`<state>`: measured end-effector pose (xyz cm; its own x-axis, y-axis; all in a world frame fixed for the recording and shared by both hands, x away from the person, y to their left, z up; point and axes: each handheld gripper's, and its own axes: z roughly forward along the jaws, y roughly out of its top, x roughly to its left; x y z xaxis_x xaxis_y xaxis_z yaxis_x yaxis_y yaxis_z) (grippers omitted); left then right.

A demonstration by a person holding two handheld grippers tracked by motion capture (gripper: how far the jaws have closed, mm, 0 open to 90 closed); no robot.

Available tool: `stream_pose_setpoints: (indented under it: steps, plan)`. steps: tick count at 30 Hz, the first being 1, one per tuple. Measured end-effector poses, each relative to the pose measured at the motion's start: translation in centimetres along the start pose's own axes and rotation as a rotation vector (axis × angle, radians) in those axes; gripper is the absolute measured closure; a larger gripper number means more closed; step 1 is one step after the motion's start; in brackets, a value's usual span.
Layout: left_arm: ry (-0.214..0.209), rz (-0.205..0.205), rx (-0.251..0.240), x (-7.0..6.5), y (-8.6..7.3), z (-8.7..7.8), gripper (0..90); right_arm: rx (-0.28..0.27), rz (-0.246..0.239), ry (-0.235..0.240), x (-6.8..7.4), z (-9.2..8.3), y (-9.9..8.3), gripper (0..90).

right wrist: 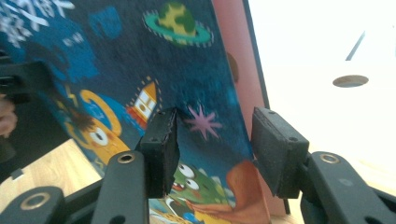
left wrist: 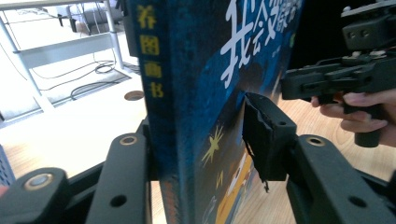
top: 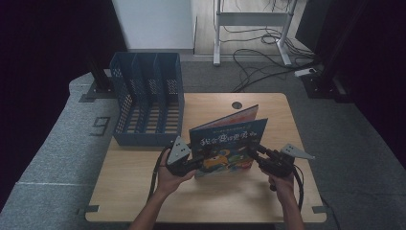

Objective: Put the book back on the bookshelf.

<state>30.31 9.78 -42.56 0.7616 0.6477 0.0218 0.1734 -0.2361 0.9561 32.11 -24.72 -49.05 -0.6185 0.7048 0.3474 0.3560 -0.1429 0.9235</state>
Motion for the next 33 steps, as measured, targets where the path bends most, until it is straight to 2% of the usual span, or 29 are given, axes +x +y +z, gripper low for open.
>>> stream_pose_setpoints:
  steps: [5,12,14,18,21,24,33]
  plan:
    - [-0.007,0.0,-0.008,-0.23,-0.16,-0.07,58.7,0.002,-0.02,-0.014,0.07,0.27,-0.24,48.5]
    - [-0.019,0.002,-0.003,-0.4,-0.13,0.4,56.2,-0.008,-0.032,-0.021,0.13,0.44,-0.45,47.3]
    - [-0.03,-0.01,0.001,-0.45,-0.13,0.63,56.3,-0.01,-0.032,-0.02,0.12,0.46,-0.46,47.0]
    - [-0.025,-0.014,-0.003,-0.47,-0.14,0.65,58.0,-0.01,-0.035,-0.019,0.11,0.47,-0.47,46.7]
    - [-0.019,-0.002,-0.009,-0.57,-0.14,0.6,58.6,-0.01,-0.035,-0.02,0.12,0.49,-0.48,46.5]
    - [-0.021,-0.006,-0.031,-0.62,-0.05,0.53,58.5,-0.01,-0.034,-0.019,0.1,0.49,-0.47,46.4]
    - [-0.019,0.007,-0.049,-0.6,0.12,0.7,56.7,-0.01,-0.033,-0.017,0.07,0.48,-0.47,46.5]
